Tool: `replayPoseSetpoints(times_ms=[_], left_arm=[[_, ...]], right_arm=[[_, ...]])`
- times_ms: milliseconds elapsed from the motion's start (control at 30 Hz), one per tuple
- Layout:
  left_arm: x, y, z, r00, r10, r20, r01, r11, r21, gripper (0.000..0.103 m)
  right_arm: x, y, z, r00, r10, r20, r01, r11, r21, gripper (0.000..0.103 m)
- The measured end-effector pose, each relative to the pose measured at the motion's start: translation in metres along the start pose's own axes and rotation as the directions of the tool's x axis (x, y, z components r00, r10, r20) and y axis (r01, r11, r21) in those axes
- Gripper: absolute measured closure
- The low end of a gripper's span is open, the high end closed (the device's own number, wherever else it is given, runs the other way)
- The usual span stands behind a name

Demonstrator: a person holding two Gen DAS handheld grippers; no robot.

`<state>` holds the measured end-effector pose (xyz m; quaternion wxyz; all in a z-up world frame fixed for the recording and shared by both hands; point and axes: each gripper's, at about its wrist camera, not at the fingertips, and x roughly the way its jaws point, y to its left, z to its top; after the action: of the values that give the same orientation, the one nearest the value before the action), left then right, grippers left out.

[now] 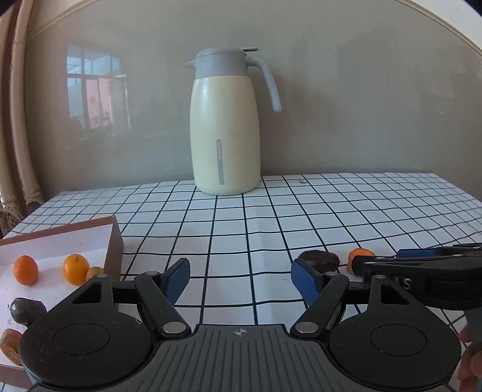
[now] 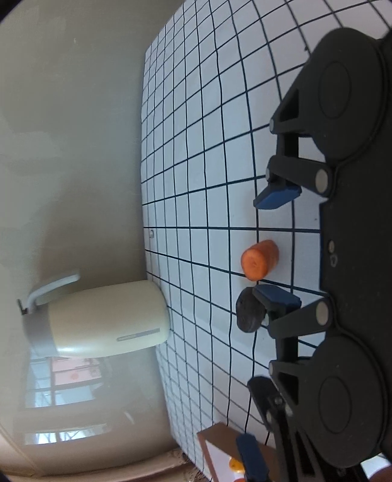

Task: Organize fruits
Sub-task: 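Lower the left gripper toward the dark brown fruit and the right toward the carrot slice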

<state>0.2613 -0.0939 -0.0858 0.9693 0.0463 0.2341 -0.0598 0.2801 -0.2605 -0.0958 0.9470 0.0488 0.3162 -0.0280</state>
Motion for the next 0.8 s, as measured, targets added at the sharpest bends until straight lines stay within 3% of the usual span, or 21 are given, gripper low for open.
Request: replayPoseSetpoints(times_ms=[200, 600, 800], left_arm=[[0.005, 0.005, 0.001, 1.000, -0.003, -0.008, 0.003, 1.000, -0.014, 0.028], [0.015, -0.018, 0.004, 0.998, -0.056, -0.023, 0.056, 0.998, 0.000, 0.028], [0.027, -0.037, 0.007, 0.996, -0.083, -0.041, 0.083, 0.997, 0.007, 0.028]], right_arm=[[0.011, 0.001, 0.002, 1.000, -0.017, -0.015, 0.017, 1.000, -0.003, 0.060], [0.002, -0.041, -0.001, 0.995, -0.101, -0.006, 0.101, 0.993, 0.068, 0.060], [0.004, -0.049, 0.000, 0.997, -0.073, -0.014, 0.074, 0.994, 0.080, 0.060]])
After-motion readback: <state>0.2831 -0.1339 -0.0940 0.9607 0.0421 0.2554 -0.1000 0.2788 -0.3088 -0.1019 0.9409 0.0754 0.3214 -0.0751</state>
